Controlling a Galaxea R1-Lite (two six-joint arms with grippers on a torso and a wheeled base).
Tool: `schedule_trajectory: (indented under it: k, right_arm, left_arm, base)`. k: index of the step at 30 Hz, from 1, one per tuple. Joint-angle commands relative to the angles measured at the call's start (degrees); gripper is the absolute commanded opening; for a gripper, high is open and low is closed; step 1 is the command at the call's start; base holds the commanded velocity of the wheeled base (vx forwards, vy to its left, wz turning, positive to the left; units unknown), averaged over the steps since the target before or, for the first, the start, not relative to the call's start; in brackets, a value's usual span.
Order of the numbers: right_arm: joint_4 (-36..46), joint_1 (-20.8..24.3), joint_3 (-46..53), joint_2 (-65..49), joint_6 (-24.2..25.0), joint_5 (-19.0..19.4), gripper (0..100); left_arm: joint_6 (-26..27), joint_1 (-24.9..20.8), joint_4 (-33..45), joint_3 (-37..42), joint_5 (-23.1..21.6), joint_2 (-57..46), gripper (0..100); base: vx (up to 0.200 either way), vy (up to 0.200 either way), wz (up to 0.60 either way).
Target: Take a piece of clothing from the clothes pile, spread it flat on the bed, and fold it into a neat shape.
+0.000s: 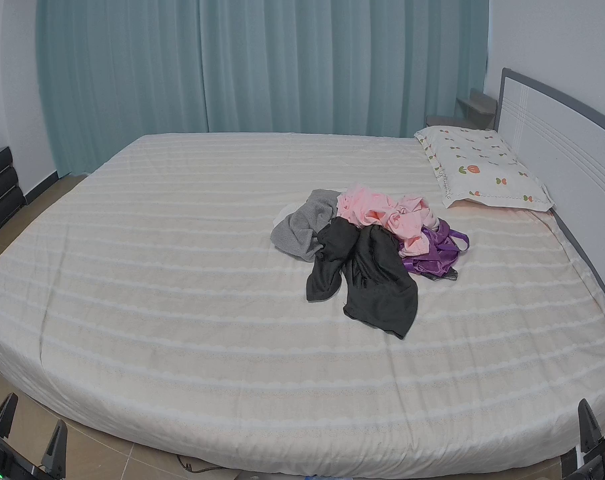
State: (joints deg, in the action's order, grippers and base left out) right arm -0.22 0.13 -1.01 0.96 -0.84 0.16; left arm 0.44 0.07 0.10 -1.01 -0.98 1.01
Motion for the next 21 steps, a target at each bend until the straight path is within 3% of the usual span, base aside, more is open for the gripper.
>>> schedule_trajectory:
  k: [1, 13, 16, 21]
  right_arm:
    - [0.0, 0.0, 1.0, -1.0, 0.0, 0.0, 100]
    - [-0.9, 0.1, 0.2, -1.0, 0.7, 0.9, 100]
    - [-2.5, 0.0, -11.6, 6.2, 4.4, 1.8, 100]
    - [-1.7, 0.0, -8.7, 13.3, 0.5, 6.3, 100]
  left_arm:
    - [0.0, 0.0, 0.0, 1.0, 0.0, -1.0, 100]
    - [0.0, 0.0, 0.0, 1.0, 0.0, -1.0, 100]
    - [0.0, 0.0, 0.0, 1.0, 0.0, -1.0, 100]
    - [0.0, 0.0, 0.0, 1.0, 0.0, -1.0, 100]
  base:
    - [0.000, 0.000, 0.00]
    - [0.000, 0.000, 0.00]
    - [0.000, 0.000, 0.00]
    - [0.000, 0.000, 0.00]
